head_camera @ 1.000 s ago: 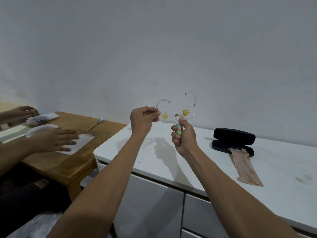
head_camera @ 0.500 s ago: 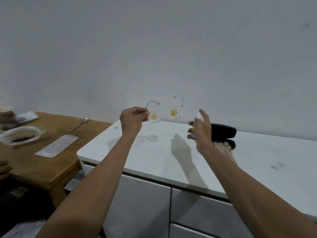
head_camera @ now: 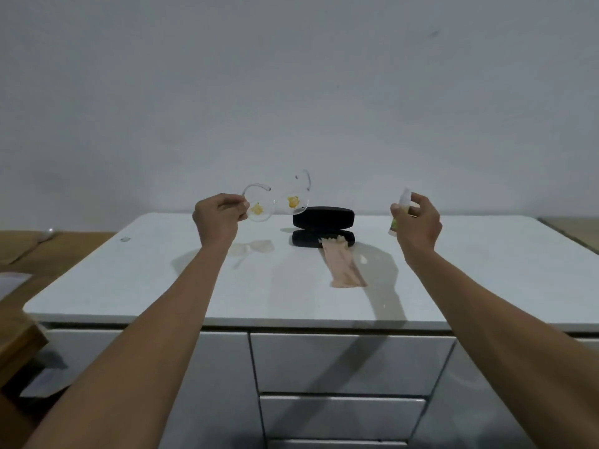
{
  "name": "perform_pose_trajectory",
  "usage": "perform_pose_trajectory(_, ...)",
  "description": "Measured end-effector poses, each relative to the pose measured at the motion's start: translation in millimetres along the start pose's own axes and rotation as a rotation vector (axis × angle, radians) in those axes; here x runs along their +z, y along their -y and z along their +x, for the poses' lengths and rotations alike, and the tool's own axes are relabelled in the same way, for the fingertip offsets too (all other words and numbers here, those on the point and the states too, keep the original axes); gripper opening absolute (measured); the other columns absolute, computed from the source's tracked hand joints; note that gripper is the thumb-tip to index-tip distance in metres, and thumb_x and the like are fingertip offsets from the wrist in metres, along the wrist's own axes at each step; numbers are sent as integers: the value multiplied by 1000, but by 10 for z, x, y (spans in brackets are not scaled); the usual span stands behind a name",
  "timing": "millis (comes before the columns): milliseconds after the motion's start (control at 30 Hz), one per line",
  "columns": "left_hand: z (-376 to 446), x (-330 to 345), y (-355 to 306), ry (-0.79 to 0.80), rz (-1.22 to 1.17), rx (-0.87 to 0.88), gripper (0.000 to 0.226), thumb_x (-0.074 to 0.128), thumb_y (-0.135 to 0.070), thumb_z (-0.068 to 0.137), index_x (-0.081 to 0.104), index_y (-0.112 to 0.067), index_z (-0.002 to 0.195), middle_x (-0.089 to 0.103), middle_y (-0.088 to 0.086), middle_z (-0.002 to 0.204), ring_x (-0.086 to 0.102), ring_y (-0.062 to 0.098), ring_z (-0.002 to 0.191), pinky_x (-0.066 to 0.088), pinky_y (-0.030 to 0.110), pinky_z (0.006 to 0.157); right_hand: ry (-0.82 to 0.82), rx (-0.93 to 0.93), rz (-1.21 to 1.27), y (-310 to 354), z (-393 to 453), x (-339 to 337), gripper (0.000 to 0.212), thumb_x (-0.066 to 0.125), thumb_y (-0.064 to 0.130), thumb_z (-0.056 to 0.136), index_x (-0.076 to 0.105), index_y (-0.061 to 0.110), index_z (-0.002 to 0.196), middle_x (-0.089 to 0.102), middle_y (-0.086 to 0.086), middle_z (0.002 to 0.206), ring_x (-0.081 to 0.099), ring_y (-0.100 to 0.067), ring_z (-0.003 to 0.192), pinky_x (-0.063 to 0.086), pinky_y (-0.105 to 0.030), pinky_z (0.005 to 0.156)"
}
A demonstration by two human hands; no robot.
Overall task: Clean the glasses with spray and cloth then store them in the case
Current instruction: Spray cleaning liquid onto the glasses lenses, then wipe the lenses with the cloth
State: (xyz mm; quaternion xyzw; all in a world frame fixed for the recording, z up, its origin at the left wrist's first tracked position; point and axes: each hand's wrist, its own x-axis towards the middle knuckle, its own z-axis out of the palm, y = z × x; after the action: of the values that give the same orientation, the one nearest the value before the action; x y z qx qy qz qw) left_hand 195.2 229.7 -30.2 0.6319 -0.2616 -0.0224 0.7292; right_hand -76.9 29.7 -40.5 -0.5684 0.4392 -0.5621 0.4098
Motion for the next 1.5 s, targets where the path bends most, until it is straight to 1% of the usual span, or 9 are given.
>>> perform_pose_trajectory(367,-119,231,21,37,-5,-17,18,82,4,75,76,-13,73,74,15,77,70,24,68,64,43,79,-74,15,-202,-387,18,-476,32,71,18,91,68,22,123,75,0,91,74,-32,87,59,-46,90)
perform_pose_trajectory(500,-162,286,-8,50,21,2,17,82,3,75,77,-13,74,74,13,76,69,21,65,64,41,78,-84,5,-239,-509,-31,-562,34,67,14,96,66,17,130,73,-4,96,64,-23,88,48,-31,85)
perform_pose_trajectory(667,-188,304,-46,60,24,10,13,81,4,76,77,-8,79,74,13,77,69,19,64,64,39,78,-97,22,-266,-583,-46,-584,43,70,19,94,61,16,136,72,-13,120,64,-32,111,46,-35,92)
perform_pose_trajectory(767,-187,286,-71,61,22,11,13,81,4,77,77,-7,79,74,13,76,69,19,65,64,39,78,-232,-112,-407,-471,-78,-500,66,76,26,88,47,16,147,55,-17,139,49,-37,128,42,-47,104)
perform_pose_trajectory(867,-182,253,-85,57,25,14,17,81,4,76,76,-11,75,74,11,75,69,19,63,64,39,78,-277,-389,-490,-272,-133,-371,64,73,24,86,47,17,144,54,-16,131,48,-35,122,41,-45,103)
perform_pose_trajectory(967,-180,204,-90,49,30,10,17,81,4,76,76,-12,76,74,12,76,70,20,64,64,38,77,-63,-586,-447,-141,-187,-184,43,70,16,88,61,16,130,65,-8,109,56,-29,108,47,-40,92)
perform_pose_trajectory(1133,-180,109,-133,40,31,21,12,81,4,77,77,-6,81,73,12,75,68,20,64,63,33,74,701,-410,-594,-31,-336,196,20,67,5,93,79,16,105,78,-3,94,71,-21,88,56,-32,80)
perform_pose_trajectory(1367,-135,-26,-158,14,34,19,11,80,4,78,77,1,88,74,13,76,69,18,63,63,28,70,1068,-434,-987,95,-431,418,36,63,3,92,78,21,119,73,0,122,63,-19,111,46,-26,90)
perform_pose_trajectory(1500,-113,-69,-118,4,36,8,11,81,4,78,77,1,87,74,13,76,68,20,63,63,31,72,1103,-371,-1005,84,-450,438,31,76,17,90,78,24,120,67,6,106,55,-12,99,41,-23,87)
